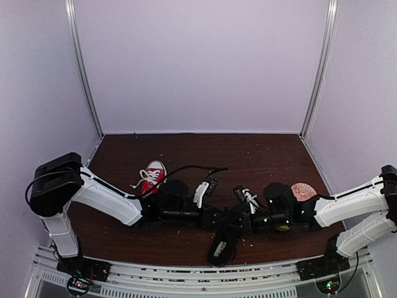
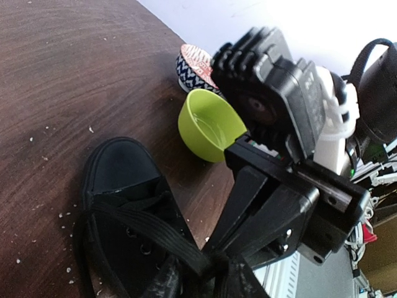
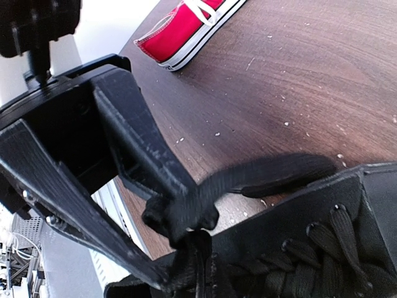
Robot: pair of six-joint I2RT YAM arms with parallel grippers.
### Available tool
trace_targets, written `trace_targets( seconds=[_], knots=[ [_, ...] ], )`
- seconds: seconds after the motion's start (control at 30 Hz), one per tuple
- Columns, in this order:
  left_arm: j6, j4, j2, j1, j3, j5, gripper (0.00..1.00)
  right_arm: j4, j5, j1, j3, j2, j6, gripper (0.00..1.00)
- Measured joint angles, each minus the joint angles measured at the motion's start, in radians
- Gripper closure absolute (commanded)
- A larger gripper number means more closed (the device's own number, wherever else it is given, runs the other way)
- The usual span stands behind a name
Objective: Tie the shoes
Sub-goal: Cross the shoelace with the shoelace.
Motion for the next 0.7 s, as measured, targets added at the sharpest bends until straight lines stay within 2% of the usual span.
trace_targets(
  seconds=[0.4, 0.7],
  knots=[
    [0.007, -0.010, 0.006, 0.000, 0.024, 0.065, 0.59, -0.027, 0.034, 0.000, -0.037, -0.061, 0.000, 1.00],
    [0.064, -0.115, 0.011, -0.012, 0.087, 0.090, 0.51, -0.041, 0.047, 0.000, -0.037, -0.067, -0.001, 1.00]
  ],
)
